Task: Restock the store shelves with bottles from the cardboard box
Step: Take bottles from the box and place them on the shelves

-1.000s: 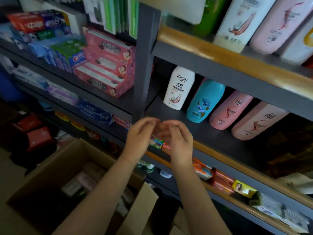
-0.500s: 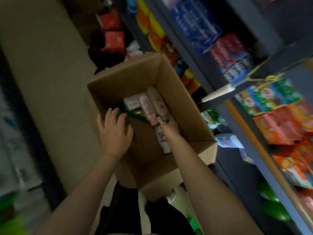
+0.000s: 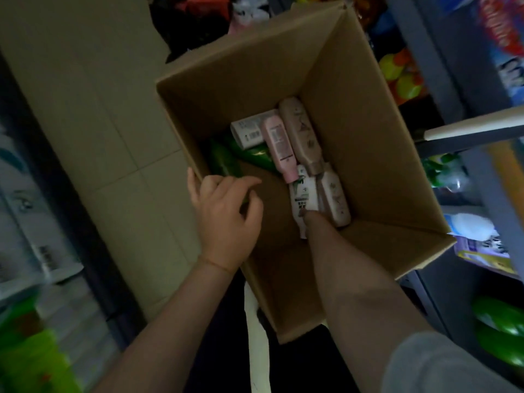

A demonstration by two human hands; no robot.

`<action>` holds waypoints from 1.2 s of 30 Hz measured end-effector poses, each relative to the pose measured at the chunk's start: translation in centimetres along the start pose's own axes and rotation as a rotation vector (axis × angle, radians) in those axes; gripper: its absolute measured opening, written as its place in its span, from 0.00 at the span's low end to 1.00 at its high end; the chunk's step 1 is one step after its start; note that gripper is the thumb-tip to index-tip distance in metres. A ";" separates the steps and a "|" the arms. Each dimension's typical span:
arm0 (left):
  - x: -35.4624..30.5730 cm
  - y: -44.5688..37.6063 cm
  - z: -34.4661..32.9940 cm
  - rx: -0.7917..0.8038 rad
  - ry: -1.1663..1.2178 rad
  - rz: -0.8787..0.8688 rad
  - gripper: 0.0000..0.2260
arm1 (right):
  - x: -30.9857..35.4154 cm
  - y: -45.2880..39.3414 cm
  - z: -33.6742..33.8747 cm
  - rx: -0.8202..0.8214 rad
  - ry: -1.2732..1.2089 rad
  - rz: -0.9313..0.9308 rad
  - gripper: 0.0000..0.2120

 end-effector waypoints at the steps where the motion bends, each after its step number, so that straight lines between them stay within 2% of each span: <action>1: 0.1 0.0 -0.1 -0.007 0.010 0.002 0.08 | 0.0 -0.2 -0.2 0.020 -0.013 -0.039 0.30; 3: 0.0 -0.2 -0.1 -0.018 0.020 0.003 0.08 | 0.0 -2.6 -0.7 0.006 -0.028 -0.033 0.35; 5: 0.0 -0.2 -0.3 -0.017 0.018 0.005 0.08 | -0.5 -7.3 -1.2 0.004 -0.066 0.056 0.35; 7: -0.1 -0.2 -0.3 -0.016 0.011 0.001 0.08 | -0.5 -7.4 -1.6 0.007 -0.112 0.088 0.36; 11: -0.2 -0.2 -0.4 0.000 -0.018 -0.004 0.08 | 4.0 0.7 -2.1 0.048 -0.080 0.202 0.30; 13: -0.2 -0.3 -0.3 0.012 -0.037 0.005 0.10 | 5.3 2.5 -2.1 0.092 -0.090 0.164 0.31; 17: -0.1 -0.3 -0.1 0.091 -0.084 0.079 0.16 | 4.3 6.1 -1.3 0.211 -0.115 0.150 0.29; 21: -1.2 -0.2 0.3 0.173 -0.069 0.242 0.20 | 2.7 13.2 1.8 0.339 -0.227 0.309 0.22; 24: -5.7 0.0 0.5 0.241 0.198 0.199 0.18 | 2.6 20.3 5.8 0.407 -0.247 0.491 0.20; 26: -9.6 0.0 1.3 0.254 0.396 0.206 0.25 | 2.4 25.3 9.2 0.419 -0.277 0.594 0.14; 28: -12.3 0.1 2.3 0.179 0.702 0.392 0.35 | 2.0 30.1 12.9 0.413 -0.282 0.702 0.12; 29: -13.4 0.4 2.3 0.152 0.913 0.535 0.37 | 1.7 32.5 14.8 0.409 -0.271 0.766 0.12; 30: -14.8 0.7 1.7 0.160 1.129 0.651 0.33 | 1.3 34.6 16.7 0.402 -0.254 0.828 0.13; 32: -19.0 1.0 0.6 0.257 1.481 0.761 0.22 | -0.2 38.1 20.5 0.379 -0.219 0.940 0.15; 34: -22.7 1.3 0.5 0.310 1.654 0.778 0.20 | -1.8 40.3 24.8 0.321 -0.313 1.026 0.19; 36: -26.8 1.7 0.8 0.373 1.749 0.738 0.20 | -3.9 41.3 29.4 0.234 -0.578 1.061 0.16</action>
Point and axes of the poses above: each hand's wrist, its own y-axis away from the middle knuckle, its own z-axis out of the back of the hand, x = y × z, the point moved 10 cm from there along -y, towards the middle knuckle, and after that the axes turned 10 degrees about y, right-handed, at the moved point
